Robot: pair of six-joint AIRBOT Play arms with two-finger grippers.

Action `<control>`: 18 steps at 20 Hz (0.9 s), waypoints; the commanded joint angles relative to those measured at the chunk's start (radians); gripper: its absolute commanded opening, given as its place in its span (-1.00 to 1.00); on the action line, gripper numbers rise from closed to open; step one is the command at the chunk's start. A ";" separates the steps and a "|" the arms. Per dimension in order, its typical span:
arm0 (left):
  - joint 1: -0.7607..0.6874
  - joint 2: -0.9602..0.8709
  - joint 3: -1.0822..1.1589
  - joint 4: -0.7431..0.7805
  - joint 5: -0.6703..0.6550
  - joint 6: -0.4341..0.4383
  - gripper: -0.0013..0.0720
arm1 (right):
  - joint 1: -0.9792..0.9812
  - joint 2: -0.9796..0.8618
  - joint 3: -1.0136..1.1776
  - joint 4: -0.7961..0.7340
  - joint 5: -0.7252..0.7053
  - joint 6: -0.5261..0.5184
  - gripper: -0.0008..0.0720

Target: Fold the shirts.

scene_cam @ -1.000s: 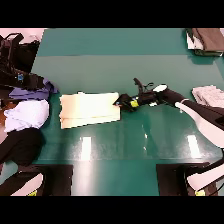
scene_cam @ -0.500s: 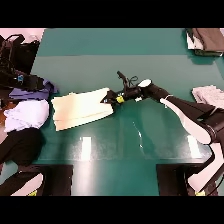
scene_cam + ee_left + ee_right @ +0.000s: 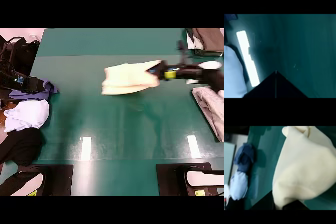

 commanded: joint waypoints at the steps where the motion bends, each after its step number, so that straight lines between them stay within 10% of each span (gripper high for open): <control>1: 0.000 0.001 0.000 -0.005 -0.004 -0.002 -0.90 | -0.282 0.141 -0.017 -0.189 0.000 0.060 -0.94; 18: 0.000 0.001 0.000 -0.040 -0.003 -0.027 -0.90 | -0.845 0.338 -0.014 -0.260 0.031 0.136 -0.94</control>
